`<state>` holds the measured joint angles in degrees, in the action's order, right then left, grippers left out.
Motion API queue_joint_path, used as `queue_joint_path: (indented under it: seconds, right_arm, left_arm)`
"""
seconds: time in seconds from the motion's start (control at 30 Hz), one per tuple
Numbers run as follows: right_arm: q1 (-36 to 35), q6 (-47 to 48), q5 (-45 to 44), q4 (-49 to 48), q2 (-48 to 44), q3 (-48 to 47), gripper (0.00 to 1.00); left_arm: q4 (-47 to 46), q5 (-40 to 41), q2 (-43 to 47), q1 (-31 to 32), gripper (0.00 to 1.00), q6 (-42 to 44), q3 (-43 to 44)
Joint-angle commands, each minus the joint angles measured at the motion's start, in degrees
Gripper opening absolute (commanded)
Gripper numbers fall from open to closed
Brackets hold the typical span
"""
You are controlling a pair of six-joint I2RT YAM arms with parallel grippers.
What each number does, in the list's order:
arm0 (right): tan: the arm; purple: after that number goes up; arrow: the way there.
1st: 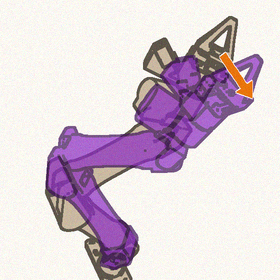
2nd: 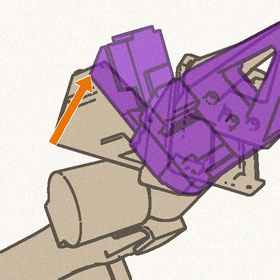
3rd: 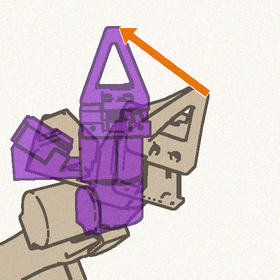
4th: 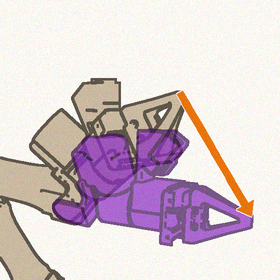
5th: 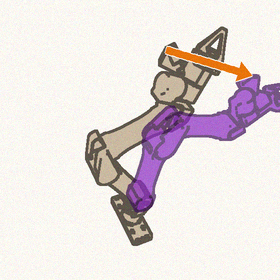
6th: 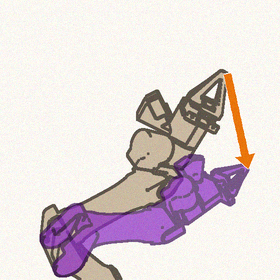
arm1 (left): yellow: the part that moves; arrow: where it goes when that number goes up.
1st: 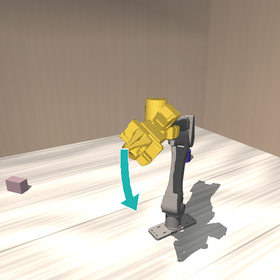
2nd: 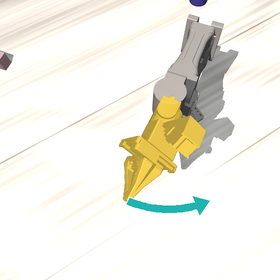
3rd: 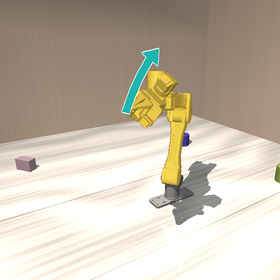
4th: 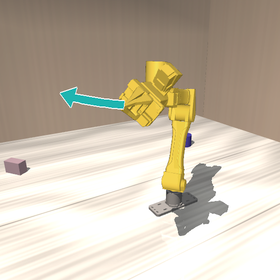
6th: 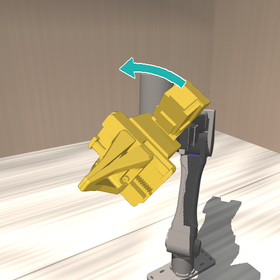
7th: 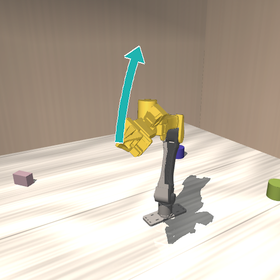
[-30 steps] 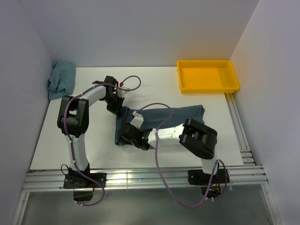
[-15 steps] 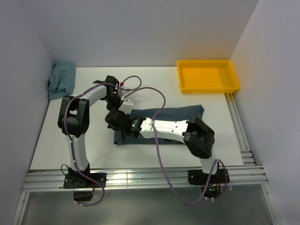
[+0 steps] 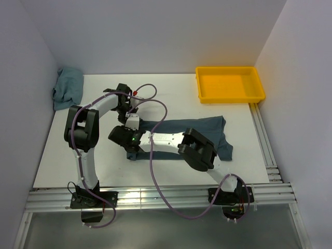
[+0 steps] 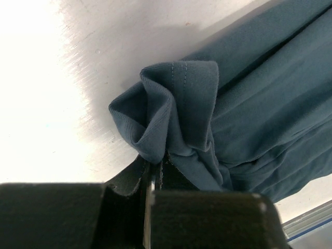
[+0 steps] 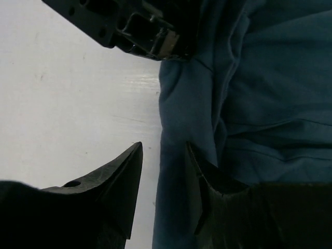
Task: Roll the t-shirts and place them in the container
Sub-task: Roll the tshirt
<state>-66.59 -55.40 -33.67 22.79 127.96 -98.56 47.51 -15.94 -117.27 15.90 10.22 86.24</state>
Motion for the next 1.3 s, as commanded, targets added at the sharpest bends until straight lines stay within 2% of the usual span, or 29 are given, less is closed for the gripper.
queue_joint_path:
  seconds: [0.0,0.13,0.33,0.77,0.93,1.27]
  right_arm:
    - [0.23,0.82,-5.61,3.23,-0.17,-2.86,0.46]
    - [0.05,1.52,-5.97,2.88,-0.34,-1.9,0.47]
    - [-0.12,2.13,-7.89,6.74,2.29,-5.84,0.5]
    - [-1.44,5.12,-9.75,8.41,5.63,-10.16,0.51]
    - [-1.88,3.81,-12.73,14.3,8.61,-14.72,0.51]
    - [-2.93,-0.31,-13.53,21.59,11.34,-14.91,0.51]
  left_arm:
    - [0.92,3.55,-0.68,-0.26,0.0,1.38,1.65]
    - [0.92,3.64,-0.76,-0.26,0.0,1.47,1.65]
    - [1.1,3.46,-1.03,-0.26,0.0,1.3,1.92]
    - [1.45,3.47,-1.38,-0.26,0.0,1.47,2.36]
    - [1.54,3.46,-1.55,-0.17,0.0,1.3,2.53]
    - [2.06,2.85,-2.34,-0.08,0.0,1.03,3.85]
